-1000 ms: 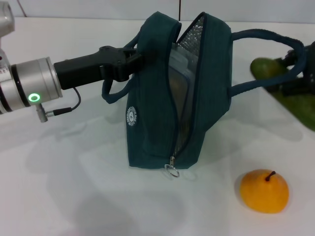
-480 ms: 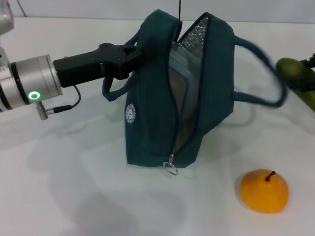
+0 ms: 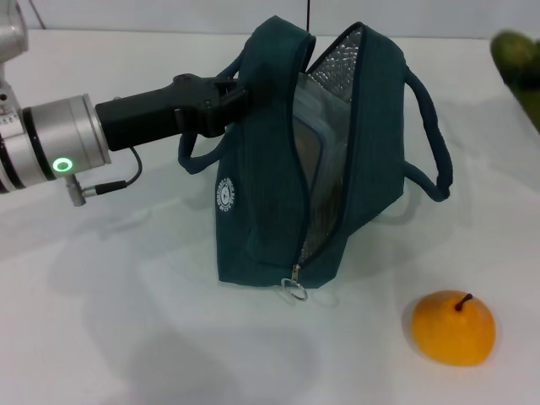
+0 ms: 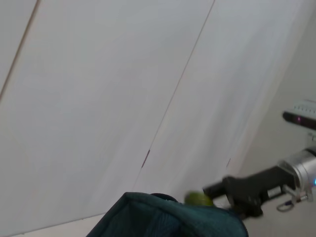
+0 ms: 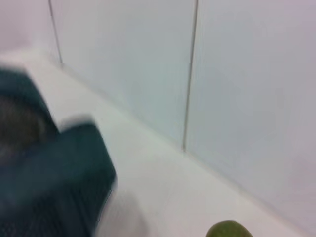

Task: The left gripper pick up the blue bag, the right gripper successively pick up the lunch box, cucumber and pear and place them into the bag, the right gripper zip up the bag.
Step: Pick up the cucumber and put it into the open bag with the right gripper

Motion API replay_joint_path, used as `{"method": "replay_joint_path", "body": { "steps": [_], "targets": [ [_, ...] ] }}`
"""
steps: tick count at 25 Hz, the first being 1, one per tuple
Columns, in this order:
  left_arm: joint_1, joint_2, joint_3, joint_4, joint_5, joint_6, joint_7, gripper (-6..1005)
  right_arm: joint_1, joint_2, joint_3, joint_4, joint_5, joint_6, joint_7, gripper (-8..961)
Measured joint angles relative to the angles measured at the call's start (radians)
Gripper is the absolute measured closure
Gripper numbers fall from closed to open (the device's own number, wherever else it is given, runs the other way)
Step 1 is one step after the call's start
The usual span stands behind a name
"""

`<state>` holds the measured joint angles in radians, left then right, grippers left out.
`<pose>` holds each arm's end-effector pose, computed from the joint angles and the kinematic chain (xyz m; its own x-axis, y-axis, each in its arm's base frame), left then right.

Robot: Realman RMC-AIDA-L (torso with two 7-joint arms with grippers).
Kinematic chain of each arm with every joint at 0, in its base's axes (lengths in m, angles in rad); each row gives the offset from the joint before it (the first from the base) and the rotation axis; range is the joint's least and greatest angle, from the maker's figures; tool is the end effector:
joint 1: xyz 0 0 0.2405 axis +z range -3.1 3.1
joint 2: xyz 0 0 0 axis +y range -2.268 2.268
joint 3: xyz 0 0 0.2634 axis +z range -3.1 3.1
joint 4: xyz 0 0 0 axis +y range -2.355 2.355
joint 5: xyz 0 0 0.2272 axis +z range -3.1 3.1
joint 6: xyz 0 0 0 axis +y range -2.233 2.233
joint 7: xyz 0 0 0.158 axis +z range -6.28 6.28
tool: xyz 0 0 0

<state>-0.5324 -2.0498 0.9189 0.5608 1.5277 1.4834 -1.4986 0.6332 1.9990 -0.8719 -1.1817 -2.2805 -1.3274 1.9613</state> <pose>-0.2348 0.3726 -0.0121 0.5600 0.3877 0.7321 0.5764 -0.8171 -0.0082 0.2114 0.4451 0.0914 0.9031 -0.3613 -0.2322 -0.4283 -0.7184 -0.5481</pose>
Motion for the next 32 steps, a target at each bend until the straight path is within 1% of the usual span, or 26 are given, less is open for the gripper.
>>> {"method": "replay_joint_path", "body": {
  "steps": [3, 7, 8, 9, 13, 16, 22, 24, 26, 28, 30, 32],
  "targets": [
    [0.000, 0.000, 0.000, 0.000, 0.000, 0.000, 0.008, 961, -0.022, 0.009, -0.004, -0.002, 0.185, 0.011, -0.096, 335],
    [-0.002, 0.001, 0.000, 0.000, 0.000, 0.000, 0.016, 961, -0.061, 0.016, -0.019, 0.030, 0.522, -0.068, -0.276, 329],
    [-0.002, 0.001, 0.000, 0.002, -0.001, 0.000, 0.016, 961, -0.061, 0.016, -0.019, 0.030, 0.522, -0.068, -0.276, 328],
    [-0.002, 0.002, 0.000, 0.002, -0.005, 0.000, 0.016, 961, -0.074, 0.017, -0.024, 0.092, 0.720, -0.144, -0.390, 326],
    [0.001, 0.003, -0.001, 0.002, -0.021, -0.016, 0.021, 961, -0.049, 0.015, -0.037, 0.236, 0.888, -0.228, -0.505, 321],
    [0.004, 0.000, -0.001, 0.002, -0.025, -0.020, 0.036, 961, -0.013, 0.015, -0.046, 0.342, 0.916, -0.244, -0.552, 317],
    [0.002, -0.003, -0.001, -0.004, -0.022, -0.020, 0.043, 962, 0.133, 0.021, -0.049, 0.648, 0.945, -0.247, -0.707, 309],
    [0.001, -0.004, 0.002, -0.004, -0.019, -0.020, 0.043, 962, 0.179, 0.024, -0.057, 0.712, 0.950, -0.244, -0.732, 306],
    [-0.002, -0.007, 0.006, -0.004, -0.017, -0.020, 0.047, 962, 0.214, 0.027, -0.086, 0.753, 0.963, -0.240, -0.744, 304],
    [-0.003, -0.011, 0.007, -0.004, -0.017, -0.020, 0.055, 962, 0.237, 0.028, -0.142, 0.786, 1.011, -0.240, -0.761, 301],
    [-0.004, -0.012, 0.007, -0.004, -0.016, -0.020, 0.058, 962, 0.246, 0.028, -0.220, 0.801, 1.075, -0.232, -0.778, 298],
    [-0.004, -0.010, 0.007, -0.004, -0.016, -0.020, 0.054, 962, 0.243, 0.028, -0.275, 0.798, 1.110, -0.219, -0.783, 296]
  ]
}}
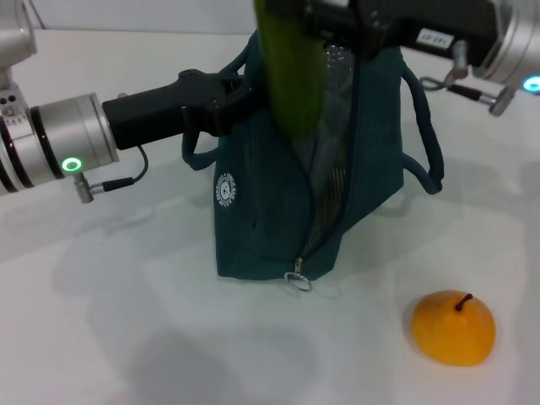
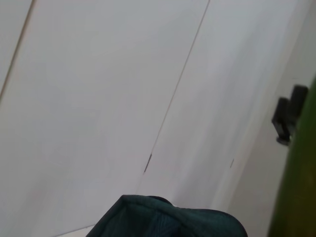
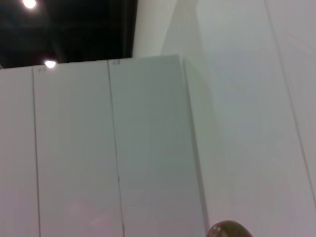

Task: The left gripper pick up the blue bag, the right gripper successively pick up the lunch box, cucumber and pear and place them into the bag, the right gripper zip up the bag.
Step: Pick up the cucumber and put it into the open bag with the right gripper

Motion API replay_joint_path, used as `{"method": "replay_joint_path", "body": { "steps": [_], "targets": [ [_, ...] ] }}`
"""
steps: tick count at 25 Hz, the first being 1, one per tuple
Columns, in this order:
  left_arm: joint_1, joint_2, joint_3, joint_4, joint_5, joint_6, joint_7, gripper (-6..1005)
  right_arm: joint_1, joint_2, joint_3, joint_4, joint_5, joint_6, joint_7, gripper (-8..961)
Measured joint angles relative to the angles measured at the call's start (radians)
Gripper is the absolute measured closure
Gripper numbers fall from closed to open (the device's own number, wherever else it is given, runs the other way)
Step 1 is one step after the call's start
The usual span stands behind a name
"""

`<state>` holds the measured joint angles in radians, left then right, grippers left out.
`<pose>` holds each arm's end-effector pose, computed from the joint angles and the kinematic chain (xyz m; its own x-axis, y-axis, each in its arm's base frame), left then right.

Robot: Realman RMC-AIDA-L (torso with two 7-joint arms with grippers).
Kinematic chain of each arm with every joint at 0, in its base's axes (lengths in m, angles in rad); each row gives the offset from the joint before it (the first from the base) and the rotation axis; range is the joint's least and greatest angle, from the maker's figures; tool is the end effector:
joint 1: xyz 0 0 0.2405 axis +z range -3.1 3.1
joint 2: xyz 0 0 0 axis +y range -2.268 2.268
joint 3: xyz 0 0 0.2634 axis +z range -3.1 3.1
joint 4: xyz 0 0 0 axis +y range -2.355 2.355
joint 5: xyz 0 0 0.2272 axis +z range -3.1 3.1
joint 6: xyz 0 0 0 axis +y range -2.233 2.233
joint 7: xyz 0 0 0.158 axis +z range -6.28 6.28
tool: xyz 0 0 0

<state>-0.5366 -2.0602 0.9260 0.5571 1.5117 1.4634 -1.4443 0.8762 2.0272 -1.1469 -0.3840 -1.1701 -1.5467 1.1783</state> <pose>-0.2318 0.3749 -0.0164 0.5783 0.3451 0.7393 0.5554 -0.8303 -0.0468 0.0938 0.4107 -0.0258 0.5650 -0.0197 -0.8248 -0.1271 -0.9899 -0.0635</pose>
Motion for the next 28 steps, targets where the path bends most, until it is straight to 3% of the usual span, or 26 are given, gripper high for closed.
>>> {"method": "replay_joint_path", "body": {
  "steps": [9, 17, 28],
  "targets": [
    [0.001, 0.006, 0.000, -0.001, 0.001, 0.000, -0.009, 962, -0.098, 0.001, -0.095, -0.030, 0.016, 0.047, -0.089, 284],
    [-0.004, 0.006, 0.000, 0.000, 0.001, -0.001, -0.009, 961, -0.118, 0.001, -0.291, -0.033, 0.135, 0.215, -0.177, 273],
    [-0.001, 0.006, -0.003, 0.000, 0.001, -0.002, -0.008, 960, -0.187, 0.000, -0.313, -0.124, 0.151, 0.197, -0.185, 258]
  ]
}}
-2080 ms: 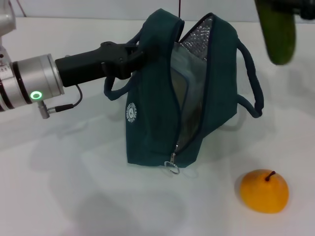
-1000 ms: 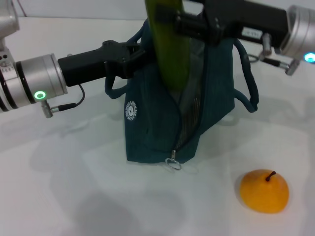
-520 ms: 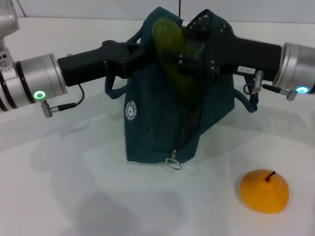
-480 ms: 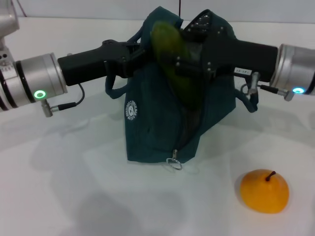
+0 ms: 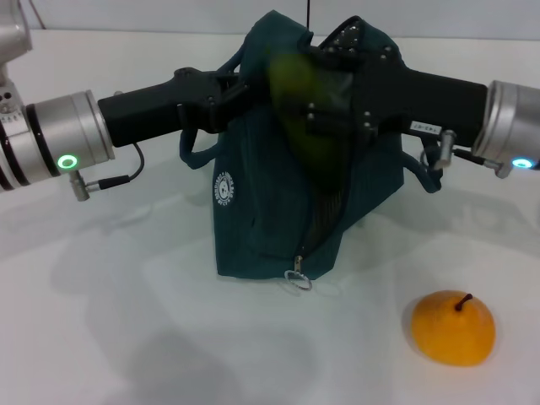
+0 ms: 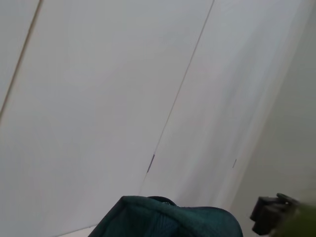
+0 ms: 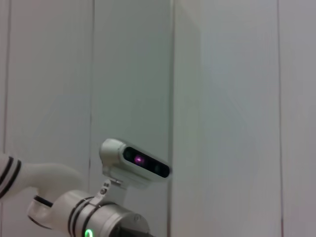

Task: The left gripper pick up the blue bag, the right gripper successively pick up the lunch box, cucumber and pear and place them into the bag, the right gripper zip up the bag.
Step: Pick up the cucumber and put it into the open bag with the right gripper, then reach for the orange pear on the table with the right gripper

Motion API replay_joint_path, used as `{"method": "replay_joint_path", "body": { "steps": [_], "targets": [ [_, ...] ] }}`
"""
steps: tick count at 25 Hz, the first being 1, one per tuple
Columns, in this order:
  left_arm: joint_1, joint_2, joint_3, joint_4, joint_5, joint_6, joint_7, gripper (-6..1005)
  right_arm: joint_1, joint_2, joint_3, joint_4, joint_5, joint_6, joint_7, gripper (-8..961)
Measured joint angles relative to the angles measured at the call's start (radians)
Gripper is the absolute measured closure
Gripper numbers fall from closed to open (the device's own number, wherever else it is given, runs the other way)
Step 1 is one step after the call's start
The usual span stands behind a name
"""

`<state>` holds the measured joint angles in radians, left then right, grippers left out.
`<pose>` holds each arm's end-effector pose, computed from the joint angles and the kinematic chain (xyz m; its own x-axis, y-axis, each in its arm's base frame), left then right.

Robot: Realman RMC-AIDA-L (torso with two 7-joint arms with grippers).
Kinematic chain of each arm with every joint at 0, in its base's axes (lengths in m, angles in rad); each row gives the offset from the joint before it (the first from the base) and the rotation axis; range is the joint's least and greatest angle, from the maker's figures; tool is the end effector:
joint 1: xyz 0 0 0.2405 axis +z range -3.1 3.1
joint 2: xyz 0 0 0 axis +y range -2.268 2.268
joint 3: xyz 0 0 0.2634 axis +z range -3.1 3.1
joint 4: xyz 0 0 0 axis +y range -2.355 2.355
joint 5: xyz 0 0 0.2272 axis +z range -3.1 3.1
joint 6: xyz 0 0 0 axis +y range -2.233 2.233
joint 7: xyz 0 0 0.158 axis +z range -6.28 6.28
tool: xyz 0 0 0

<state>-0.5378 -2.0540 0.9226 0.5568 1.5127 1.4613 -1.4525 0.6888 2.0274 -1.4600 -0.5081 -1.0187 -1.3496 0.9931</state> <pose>-0.2332 0.3764 -0.0135 0.5770 0.3486 0.7386 0.5615 -0.8260 -0.0489 0.1425 0.3911 -0.0566 0.6952 0.0815 -0.7142 -0.1240 -0.9651 -0.2307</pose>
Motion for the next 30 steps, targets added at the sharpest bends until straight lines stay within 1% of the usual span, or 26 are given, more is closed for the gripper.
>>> {"method": "replay_joint_path", "body": {
  "steps": [5, 7, 9, 11, 13, 15, 16, 17, 18, 21, 22, 24, 27, 30],
  "targets": [
    [0.001, 0.000, -0.001, 0.000, 0.000, -0.001, 0.001, 960, -0.049, -0.003, 0.006, -0.034, 0.017, 0.011, -0.010, 252],
    [0.004, 0.000, -0.001, -0.001, 0.000, -0.002, 0.002, 960, -0.065, -0.008, 0.006, -0.050, 0.022, 0.002, -0.014, 249],
    [0.009, 0.000, -0.001, -0.001, -0.001, -0.003, 0.004, 961, -0.098, -0.021, 0.007, -0.095, -0.005, -0.036, -0.015, 235],
    [0.018, 0.000, -0.002, -0.001, -0.001, -0.005, 0.005, 961, -0.142, -0.044, 0.016, -0.149, -0.047, -0.100, -0.012, 222],
    [0.023, 0.000, -0.002, -0.002, -0.001, -0.009, 0.005, 961, -0.190, -0.073, 0.037, -0.196, -0.097, -0.192, -0.011, 217],
    [0.025, 0.000, -0.001, -0.002, -0.001, -0.013, 0.005, 961, -0.243, -0.110, 0.086, -0.236, -0.173, -0.320, -0.014, 222],
    [0.025, 0.000, 0.001, -0.002, 0.000, -0.015, 0.006, 961, -0.243, -0.110, 0.086, -0.236, -0.173, -0.320, -0.014, 224],
    [0.025, 0.000, 0.001, -0.002, 0.001, -0.016, 0.006, 961, -0.276, -0.132, 0.164, -0.251, -0.242, -0.428, -0.016, 227],
    [0.025, -0.001, 0.001, -0.002, 0.001, -0.016, 0.006, 961, -0.291, -0.142, 0.244, -0.247, -0.306, -0.503, -0.020, 229],
    [0.025, -0.005, -0.001, -0.002, 0.002, -0.017, 0.010, 962, -0.317, -0.148, 0.414, -0.227, -0.456, -0.626, -0.034, 237],
    [0.025, -0.006, -0.002, -0.002, 0.002, -0.018, 0.012, 962, -0.328, -0.147, 0.471, -0.220, -0.507, -0.651, -0.041, 239],
    [0.025, -0.009, -0.001, -0.004, 0.002, -0.024, 0.017, 962, -0.350, -0.139, 0.550, -0.197, -0.585, -0.669, -0.074, 244],
    [0.025, -0.014, 0.002, -0.007, 0.005, -0.029, 0.018, 960, -0.370, -0.129, 0.592, -0.138, -0.646, -0.647, -0.134, 252],
    [0.016, -0.018, 0.002, -0.015, 0.011, -0.030, 0.018, 961, -0.369, -0.125, 0.594, -0.082, -0.680, -0.603, -0.147, 259]
  ]
}}
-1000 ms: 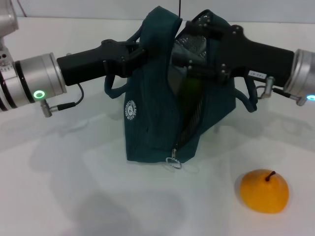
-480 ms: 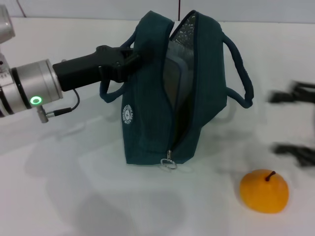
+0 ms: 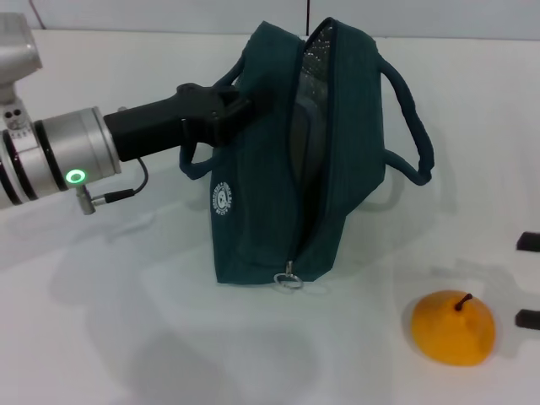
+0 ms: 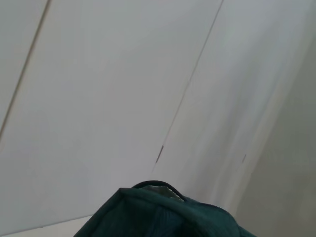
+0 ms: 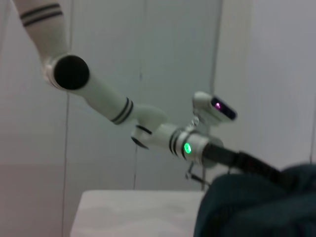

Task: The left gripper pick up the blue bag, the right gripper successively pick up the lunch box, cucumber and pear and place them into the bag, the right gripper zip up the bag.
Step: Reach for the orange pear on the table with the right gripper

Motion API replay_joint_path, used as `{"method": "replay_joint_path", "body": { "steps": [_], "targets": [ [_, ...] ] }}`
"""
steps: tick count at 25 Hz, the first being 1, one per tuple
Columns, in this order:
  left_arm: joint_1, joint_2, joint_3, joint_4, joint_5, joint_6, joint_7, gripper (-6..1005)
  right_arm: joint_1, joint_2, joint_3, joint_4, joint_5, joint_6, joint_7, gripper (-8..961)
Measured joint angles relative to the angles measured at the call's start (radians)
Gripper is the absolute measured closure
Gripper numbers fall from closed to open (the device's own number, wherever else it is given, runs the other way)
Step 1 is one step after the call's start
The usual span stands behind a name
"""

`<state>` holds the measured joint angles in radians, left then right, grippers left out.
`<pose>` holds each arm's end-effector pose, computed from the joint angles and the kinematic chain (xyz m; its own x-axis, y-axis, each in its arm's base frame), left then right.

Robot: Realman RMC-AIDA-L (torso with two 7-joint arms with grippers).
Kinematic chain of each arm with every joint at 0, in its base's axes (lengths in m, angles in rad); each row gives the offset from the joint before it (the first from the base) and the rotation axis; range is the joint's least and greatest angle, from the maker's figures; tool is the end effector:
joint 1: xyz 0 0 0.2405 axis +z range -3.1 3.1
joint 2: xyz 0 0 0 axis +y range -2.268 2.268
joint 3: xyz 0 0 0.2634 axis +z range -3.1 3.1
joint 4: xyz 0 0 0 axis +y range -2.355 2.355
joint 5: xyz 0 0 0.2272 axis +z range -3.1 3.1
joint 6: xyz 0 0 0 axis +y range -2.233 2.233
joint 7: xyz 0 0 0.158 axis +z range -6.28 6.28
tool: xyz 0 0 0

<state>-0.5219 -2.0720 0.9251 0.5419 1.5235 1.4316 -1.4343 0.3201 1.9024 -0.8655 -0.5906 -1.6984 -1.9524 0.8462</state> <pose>-0.2408 0.3712 -0.0251 0.5734 0.3686 0.7317 0.5882 -0.8069 -0.0544 0.3043 0.2630 0.0491 0.7915 0.1236 -0.5985 -0.0132 -0.9757 -0.2188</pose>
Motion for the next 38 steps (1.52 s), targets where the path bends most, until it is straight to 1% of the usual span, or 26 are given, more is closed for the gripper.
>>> {"method": "replay_joint_path", "body": {
  "steps": [3, 6, 7, 8, 15, 25, 31, 36, 38],
  "targets": [
    [-0.002, -0.002, 0.001, -0.001, 0.000, -0.005, 0.001, 962, 0.007, 0.009, -0.007, 0.040, -0.021, 0.061, 0.000, 267],
    [-0.002, -0.005, 0.002, -0.002, 0.001, -0.011, 0.003, 961, 0.015, 0.032, -0.017, 0.049, -0.055, 0.111, 0.006, 275],
    [-0.002, -0.005, 0.001, -0.002, 0.001, -0.012, 0.004, 960, 0.015, 0.032, -0.017, 0.049, -0.055, 0.111, 0.006, 277],
    [-0.003, -0.005, 0.002, -0.002, 0.002, -0.012, 0.004, 960, 0.022, 0.042, -0.015, 0.050, -0.086, 0.143, 0.011, 280],
    [-0.003, -0.005, 0.001, -0.002, 0.003, -0.018, 0.005, 961, 0.051, 0.042, -0.019, 0.073, -0.111, 0.158, 0.014, 298],
    [-0.003, -0.008, -0.003, -0.002, 0.001, -0.022, 0.005, 961, 0.068, 0.045, -0.029, 0.074, -0.134, 0.171, 0.014, 323],
    [-0.004, -0.008, -0.004, -0.002, -0.001, -0.024, 0.010, 962, 0.074, 0.047, -0.029, 0.074, -0.142, 0.198, 0.014, 519],
    [-0.004, -0.008, -0.003, -0.002, -0.005, -0.024, 0.015, 960, 0.093, 0.047, -0.033, 0.083, -0.161, 0.196, 0.016, 591],
    [-0.007, -0.008, -0.003, -0.002, -0.005, -0.024, 0.016, 960, 0.099, 0.047, -0.038, 0.086, -0.168, 0.194, 0.016, 606]
  ]
}}
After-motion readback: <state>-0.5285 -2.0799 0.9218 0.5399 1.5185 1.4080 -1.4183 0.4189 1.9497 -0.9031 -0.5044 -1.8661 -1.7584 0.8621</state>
